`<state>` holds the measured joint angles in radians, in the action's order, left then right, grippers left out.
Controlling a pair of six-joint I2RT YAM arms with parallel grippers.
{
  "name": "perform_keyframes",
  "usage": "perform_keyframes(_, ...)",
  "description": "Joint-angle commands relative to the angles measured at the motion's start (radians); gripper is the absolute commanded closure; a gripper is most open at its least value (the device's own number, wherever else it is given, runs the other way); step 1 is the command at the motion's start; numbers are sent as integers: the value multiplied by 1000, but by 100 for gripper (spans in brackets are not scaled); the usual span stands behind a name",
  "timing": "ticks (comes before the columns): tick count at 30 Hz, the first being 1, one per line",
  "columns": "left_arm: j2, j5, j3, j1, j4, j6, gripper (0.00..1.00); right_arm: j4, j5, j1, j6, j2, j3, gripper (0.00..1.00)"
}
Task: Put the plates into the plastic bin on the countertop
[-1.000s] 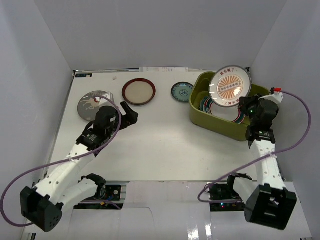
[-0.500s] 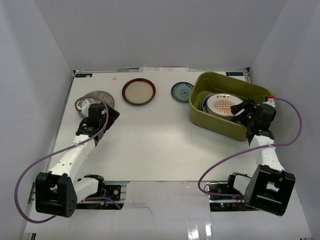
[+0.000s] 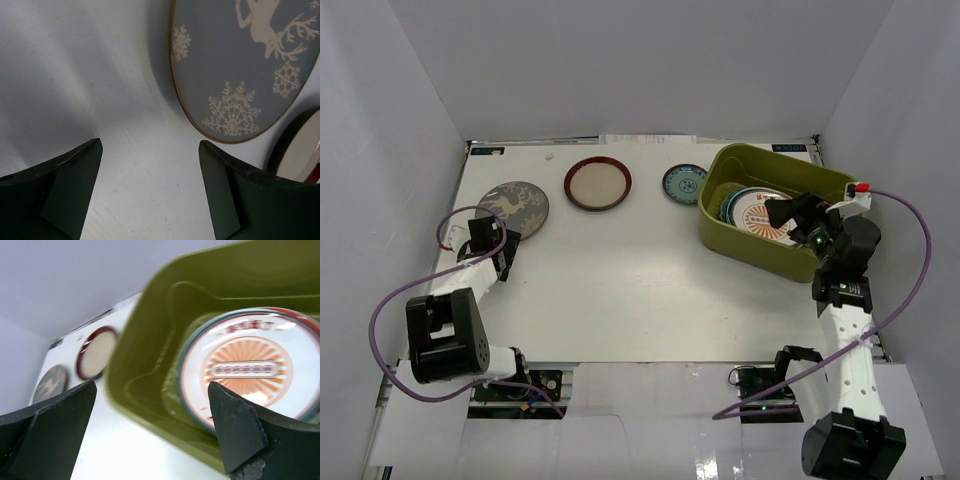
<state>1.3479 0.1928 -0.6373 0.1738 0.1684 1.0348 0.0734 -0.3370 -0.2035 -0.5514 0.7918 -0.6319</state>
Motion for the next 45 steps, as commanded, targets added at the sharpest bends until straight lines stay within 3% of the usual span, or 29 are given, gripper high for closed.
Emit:
perform_keyframes(1,60,-64,4,38,-112,62,12,40,-76,128,-16,-55,-22,0)
perform_keyframes(5,166,-78,-35,47,-187,73,16,54,-20,372,7,-91,-5,5)
perform_keyframes(12,269,-79,-104,55,-224,85,33,89,84,579,16,-65,34,8)
perform_keyframes(13,275,-75,-107,56,-225,85,40,91,93,598,18,-57,34,8)
perform_keyframes(14,280,-75,-102,59,-230,94,57,100,101,614,21,-43,32,9)
perform_keyframes(17,278,-82,-72,79,-247,111,82,115,139,693,25,-11,26,9)
perform_keyframes(20,249,-92,-67,104,-250,76,100,120,177,763,33,26,5,9)
perform_keyframes(27,30,-249,-18,138,-294,-28,100,199,248,984,44,211,-71,2)
perform_keyframes(31,-183,-380,76,138,-305,-15,100,291,188,1061,-11,369,-138,9)
perform_keyframes(35,-451,-473,165,138,-291,10,100,305,170,1086,-45,526,-218,10)
perform_keyframes(37,-470,-565,165,135,-253,14,100,336,165,1086,-85,598,-236,10)
perform_keyframes(45,-460,-918,205,122,-392,82,100,295,236,1041,-117,714,-363,10)
